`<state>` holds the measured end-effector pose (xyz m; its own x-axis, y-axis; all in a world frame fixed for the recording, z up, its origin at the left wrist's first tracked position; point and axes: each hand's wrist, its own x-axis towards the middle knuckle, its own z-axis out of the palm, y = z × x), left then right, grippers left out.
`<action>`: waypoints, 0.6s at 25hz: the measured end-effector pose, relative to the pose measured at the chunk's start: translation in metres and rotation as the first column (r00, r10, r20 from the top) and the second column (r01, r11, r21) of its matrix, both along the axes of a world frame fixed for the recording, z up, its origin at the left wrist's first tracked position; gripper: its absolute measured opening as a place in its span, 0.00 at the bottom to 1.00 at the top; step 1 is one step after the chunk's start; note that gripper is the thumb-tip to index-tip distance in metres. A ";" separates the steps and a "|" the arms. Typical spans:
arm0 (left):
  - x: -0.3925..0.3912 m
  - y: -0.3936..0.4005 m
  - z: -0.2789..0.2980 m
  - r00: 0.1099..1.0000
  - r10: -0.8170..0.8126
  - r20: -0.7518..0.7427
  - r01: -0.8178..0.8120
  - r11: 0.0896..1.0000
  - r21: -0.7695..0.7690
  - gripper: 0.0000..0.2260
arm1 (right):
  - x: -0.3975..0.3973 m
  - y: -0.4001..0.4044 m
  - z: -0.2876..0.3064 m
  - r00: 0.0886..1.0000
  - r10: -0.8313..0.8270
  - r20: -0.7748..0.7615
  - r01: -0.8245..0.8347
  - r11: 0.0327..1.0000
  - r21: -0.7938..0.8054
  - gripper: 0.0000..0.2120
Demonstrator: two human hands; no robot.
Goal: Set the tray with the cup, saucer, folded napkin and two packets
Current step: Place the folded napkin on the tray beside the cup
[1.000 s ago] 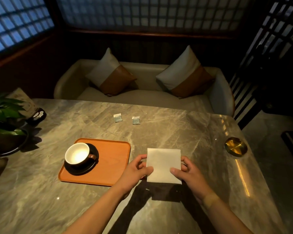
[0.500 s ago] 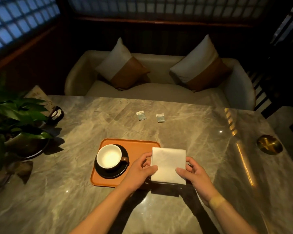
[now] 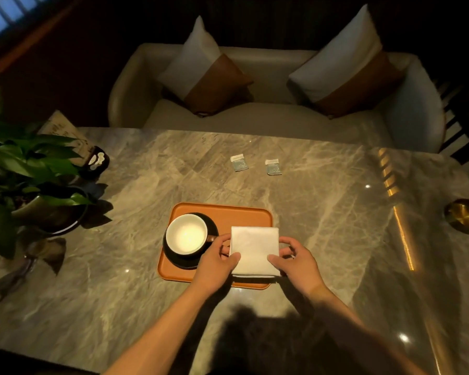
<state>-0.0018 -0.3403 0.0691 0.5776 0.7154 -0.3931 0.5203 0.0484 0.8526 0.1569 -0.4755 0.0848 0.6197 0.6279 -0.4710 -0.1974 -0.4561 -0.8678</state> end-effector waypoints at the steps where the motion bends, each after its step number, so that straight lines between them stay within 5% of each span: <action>1: -0.001 0.000 -0.006 0.999 0.003 -0.034 -0.002 1.000 0.012 0.20 | -0.003 0.002 -0.005 1.000 -0.007 -0.001 0.007 1.000 -0.020 0.17; 8: 0.002 -0.005 -0.038 0.971 -0.039 -0.237 0.053 0.997 0.053 0.23 | -0.012 0.006 -0.043 0.982 0.134 0.133 -0.098 0.964 -0.246 0.19; 15: 0.002 -0.002 -0.049 0.936 -0.157 -0.314 0.196 0.976 0.095 0.25 | -0.024 0.002 -0.052 0.924 0.203 0.323 -0.117 0.957 -0.264 0.22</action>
<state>0.0004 -0.3427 0.0205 0.5667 0.6666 -0.4843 0.7450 -0.1633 0.6468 0.1326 -0.4738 0.0328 0.6701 0.6294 -0.3935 0.1861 -0.6556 -0.7318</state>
